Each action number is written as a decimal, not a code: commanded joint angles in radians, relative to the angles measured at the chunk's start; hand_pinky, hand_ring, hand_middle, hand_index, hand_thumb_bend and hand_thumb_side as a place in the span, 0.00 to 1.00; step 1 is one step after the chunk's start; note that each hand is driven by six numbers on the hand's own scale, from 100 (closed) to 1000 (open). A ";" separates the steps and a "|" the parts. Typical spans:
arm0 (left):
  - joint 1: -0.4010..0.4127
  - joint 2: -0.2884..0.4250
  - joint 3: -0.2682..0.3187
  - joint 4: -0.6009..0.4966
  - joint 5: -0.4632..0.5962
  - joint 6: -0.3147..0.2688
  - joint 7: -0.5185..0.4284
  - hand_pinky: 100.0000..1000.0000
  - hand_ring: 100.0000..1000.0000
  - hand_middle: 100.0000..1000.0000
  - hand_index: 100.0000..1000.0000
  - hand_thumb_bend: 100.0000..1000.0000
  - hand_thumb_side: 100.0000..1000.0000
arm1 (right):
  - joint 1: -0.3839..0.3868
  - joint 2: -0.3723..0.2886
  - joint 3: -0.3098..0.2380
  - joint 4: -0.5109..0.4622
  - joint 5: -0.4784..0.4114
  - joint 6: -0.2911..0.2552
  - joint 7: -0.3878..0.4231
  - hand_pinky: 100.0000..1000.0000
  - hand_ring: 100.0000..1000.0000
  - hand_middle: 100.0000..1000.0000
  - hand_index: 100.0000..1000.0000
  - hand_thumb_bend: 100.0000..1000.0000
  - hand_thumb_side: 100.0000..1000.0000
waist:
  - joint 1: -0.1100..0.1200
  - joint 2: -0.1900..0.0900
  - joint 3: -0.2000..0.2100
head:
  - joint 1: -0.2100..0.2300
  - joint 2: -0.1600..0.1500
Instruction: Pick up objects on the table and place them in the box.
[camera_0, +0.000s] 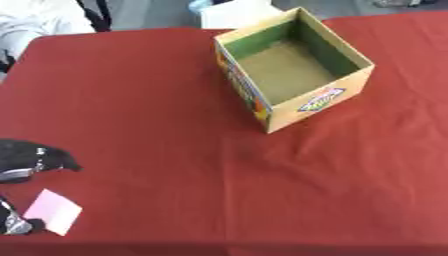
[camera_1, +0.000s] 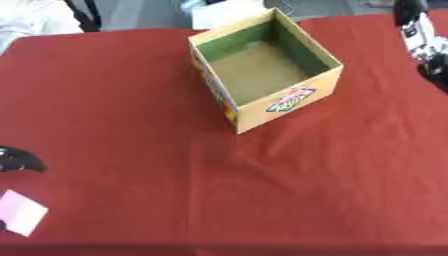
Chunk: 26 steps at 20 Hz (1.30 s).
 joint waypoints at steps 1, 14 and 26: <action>-0.017 0.003 -0.009 0.021 -0.014 -0.007 0.009 0.87 0.85 0.86 0.95 0.44 0.19 | -0.013 -0.008 -0.008 -0.015 0.000 0.000 0.000 0.82 0.73 0.71 0.79 0.00 0.98 | -0.005 -0.007 -0.004 | 0.005 -0.004; 0.013 0.021 0.035 0.014 0.045 0.003 -0.003 0.86 0.85 0.84 0.93 0.42 0.24 | -0.004 -0.014 -0.013 -0.015 0.009 0.003 -0.007 0.82 0.73 0.71 0.79 0.00 0.97 | -0.010 -0.005 0.001 | -0.010 -0.009; 0.074 0.075 0.097 -0.083 0.021 0.032 0.014 0.88 0.88 0.87 0.95 0.48 0.16 | 0.014 -0.018 -0.018 -0.015 0.013 0.004 -0.010 0.83 0.74 0.71 0.79 0.00 0.97 | -0.008 -0.017 0.020 | -0.031 -0.001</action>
